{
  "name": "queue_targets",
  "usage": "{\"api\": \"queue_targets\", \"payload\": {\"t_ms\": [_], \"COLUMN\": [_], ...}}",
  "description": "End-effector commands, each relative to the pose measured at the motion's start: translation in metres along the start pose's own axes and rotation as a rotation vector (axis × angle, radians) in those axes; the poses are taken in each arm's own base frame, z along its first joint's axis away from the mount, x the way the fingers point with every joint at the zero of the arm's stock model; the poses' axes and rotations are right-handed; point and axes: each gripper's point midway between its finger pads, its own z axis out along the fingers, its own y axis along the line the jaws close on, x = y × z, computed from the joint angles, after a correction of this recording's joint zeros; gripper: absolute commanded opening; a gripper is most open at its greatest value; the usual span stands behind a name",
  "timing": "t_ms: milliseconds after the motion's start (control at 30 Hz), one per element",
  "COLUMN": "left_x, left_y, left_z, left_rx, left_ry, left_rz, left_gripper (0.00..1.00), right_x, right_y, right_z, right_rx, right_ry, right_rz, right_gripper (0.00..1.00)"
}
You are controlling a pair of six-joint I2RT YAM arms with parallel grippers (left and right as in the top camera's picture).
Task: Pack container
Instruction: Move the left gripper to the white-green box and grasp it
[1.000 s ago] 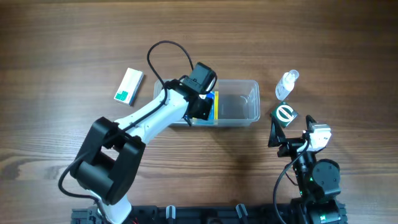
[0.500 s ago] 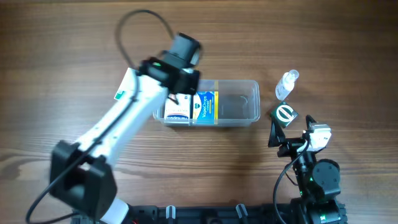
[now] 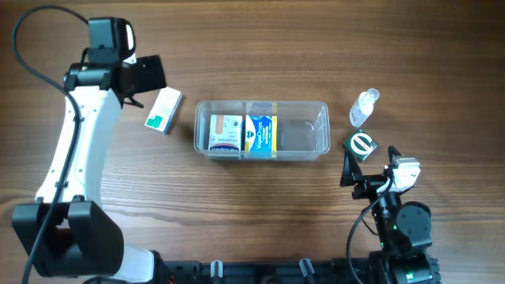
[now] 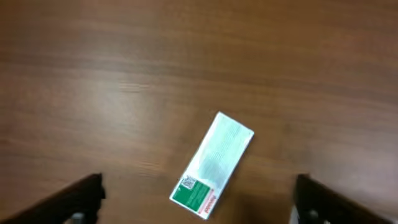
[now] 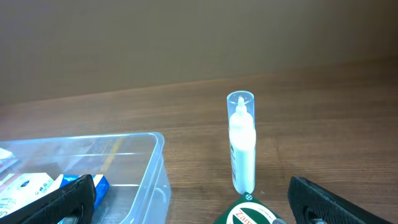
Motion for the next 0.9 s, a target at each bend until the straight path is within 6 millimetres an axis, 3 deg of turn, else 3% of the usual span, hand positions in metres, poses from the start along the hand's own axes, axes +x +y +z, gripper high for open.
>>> {"api": "queue_targets", "payload": {"t_ms": [0, 267, 500, 733, 867], "left_x": [0.009, 0.046, 0.074, 0.085, 0.085], "left_y": [-0.010, -0.025, -0.024, -0.024, -0.022], "left_z": [0.024, 0.077, 0.114, 0.127, 0.128], "left_rx": [0.068, 0.176, 0.187, 0.190, 0.185], "left_ry": [0.059, 0.204, 0.304, 0.342, 0.345], "left_rz": [0.228, 0.390, 0.436, 0.434, 0.434], "left_gripper": [0.99, 1.00, 1.00, 0.99, 0.90], "right_x": [0.000, 0.000, 0.000, 0.000, 0.000], "right_y": [0.001, 0.001, 0.001, 0.001, 0.001], "right_z": [0.000, 0.000, 0.000, 0.000, 0.000], "right_rx": [-0.009, -0.009, -0.009, -0.009, -0.009], "right_ry": [-0.002, -0.002, -0.002, -0.002, -0.002], "right_rz": [-0.010, -0.010, -0.010, -0.010, -0.010], "right_gripper": [1.00, 1.00, 1.00, 0.99, 1.00]}}
